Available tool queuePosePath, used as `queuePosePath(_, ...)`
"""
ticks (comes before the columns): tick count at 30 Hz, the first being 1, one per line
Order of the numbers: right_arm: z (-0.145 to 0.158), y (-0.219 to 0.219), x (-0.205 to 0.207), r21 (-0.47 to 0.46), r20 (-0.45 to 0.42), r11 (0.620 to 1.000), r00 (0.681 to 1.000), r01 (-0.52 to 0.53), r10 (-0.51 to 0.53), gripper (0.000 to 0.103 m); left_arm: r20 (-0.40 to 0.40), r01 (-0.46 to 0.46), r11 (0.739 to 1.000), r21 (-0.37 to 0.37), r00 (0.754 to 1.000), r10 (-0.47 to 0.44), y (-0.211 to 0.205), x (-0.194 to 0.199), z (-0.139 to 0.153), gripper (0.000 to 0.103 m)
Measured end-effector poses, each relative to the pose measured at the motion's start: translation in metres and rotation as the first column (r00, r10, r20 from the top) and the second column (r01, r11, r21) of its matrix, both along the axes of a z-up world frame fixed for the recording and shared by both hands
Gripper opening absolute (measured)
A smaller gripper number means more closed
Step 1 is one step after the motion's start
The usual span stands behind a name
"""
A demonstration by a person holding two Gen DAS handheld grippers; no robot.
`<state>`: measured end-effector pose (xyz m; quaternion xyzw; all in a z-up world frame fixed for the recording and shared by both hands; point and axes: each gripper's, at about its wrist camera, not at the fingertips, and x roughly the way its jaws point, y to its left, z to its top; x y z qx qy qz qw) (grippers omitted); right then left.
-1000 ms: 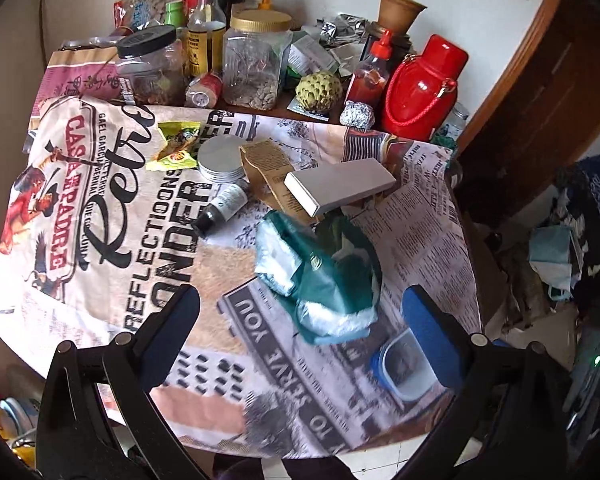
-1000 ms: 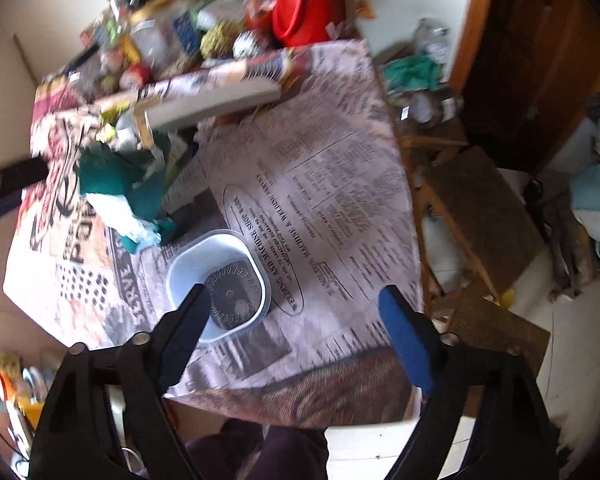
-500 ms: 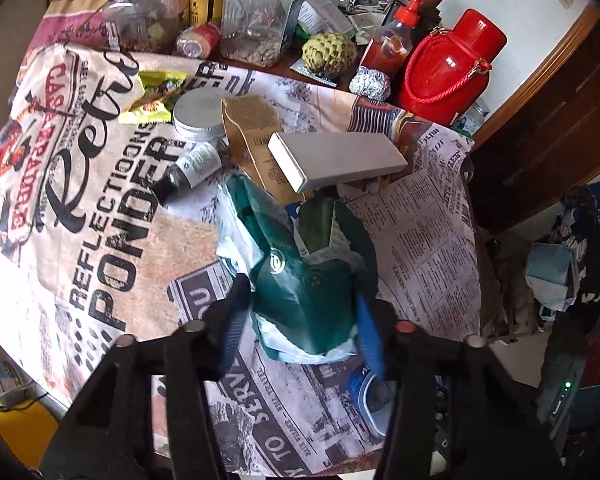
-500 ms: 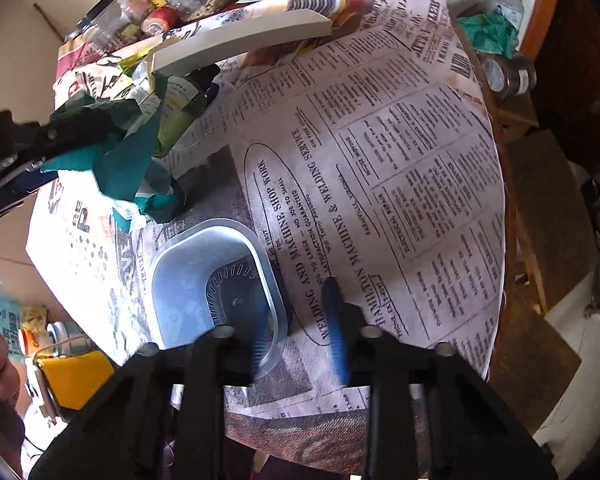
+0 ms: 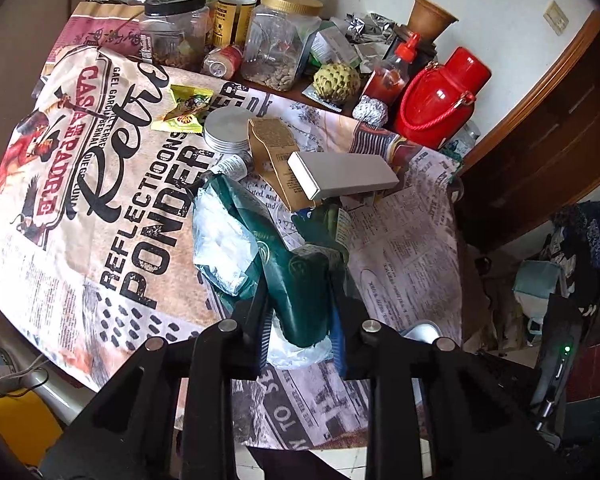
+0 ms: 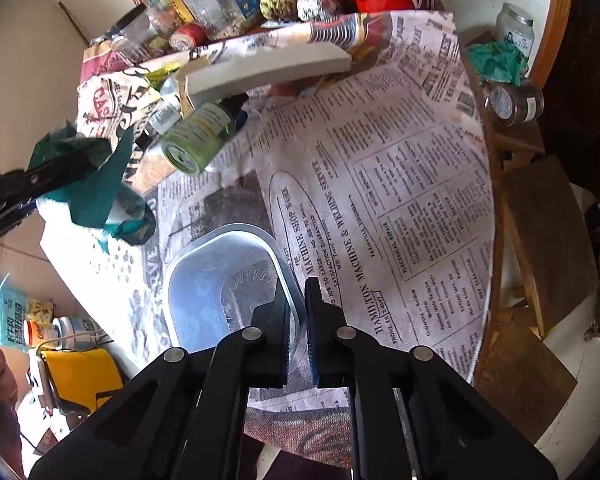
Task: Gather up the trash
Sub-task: 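Carry the green bag and clear tub with both grippers over the white bucket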
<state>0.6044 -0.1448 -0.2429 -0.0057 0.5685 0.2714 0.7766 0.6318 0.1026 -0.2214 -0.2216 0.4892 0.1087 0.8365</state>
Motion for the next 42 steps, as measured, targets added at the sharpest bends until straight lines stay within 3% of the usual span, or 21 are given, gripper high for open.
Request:
queuePosePath(7,0.042,0.006,-0.02,0.021,0.104,0.999,0.993,0.045,-0.047,0.007,0.08,0.047,0.998,0.052,0.996,-0.051,-0.001,-0.033,0.038,0.025)
queuePosePath(14,0.084,0.009,-0.072,0.068,0.214,0.99,0.967,0.125,-0.137,0.007,0.195,0.107,0.994,0.037,0.974,-0.112,0.008,-0.089,0.077,0.025)
queuePosePath(21,0.105,0.023,-0.141,0.115,0.293,0.974,0.931,0.193,-0.219,0.007,0.219,0.205,0.962,0.182,0.945,-0.243,0.01,-0.171,0.095,0.025)
queuePosePath(25,0.106,0.031,-0.186,0.132,0.318,0.964,0.911,0.232,-0.262,0.007,0.227,0.246,0.947,0.206,0.93,-0.29,0.013,-0.22,0.093,0.025)
queuePosePath(31,0.096,0.041,-0.246,0.121,0.312,0.948,0.895,0.295,-0.318,0.007,0.226,0.302,0.938,0.173,0.914,-0.336,0.024,-0.278,0.086,0.025)
queuePosePath(36,0.076,0.044,-0.28,0.091,0.263,0.939,0.901,0.332,-0.344,0.007,0.194,0.34,0.929,0.144,0.911,-0.364,0.03,-0.308,0.07,0.025)
queuePosePath(42,0.049,0.05,-0.293,0.033,0.207,0.95,0.927,0.312,-0.312,0.007,0.134,0.338,0.937,0.092,0.928,-0.348,0.03,-0.323,0.038,0.025)
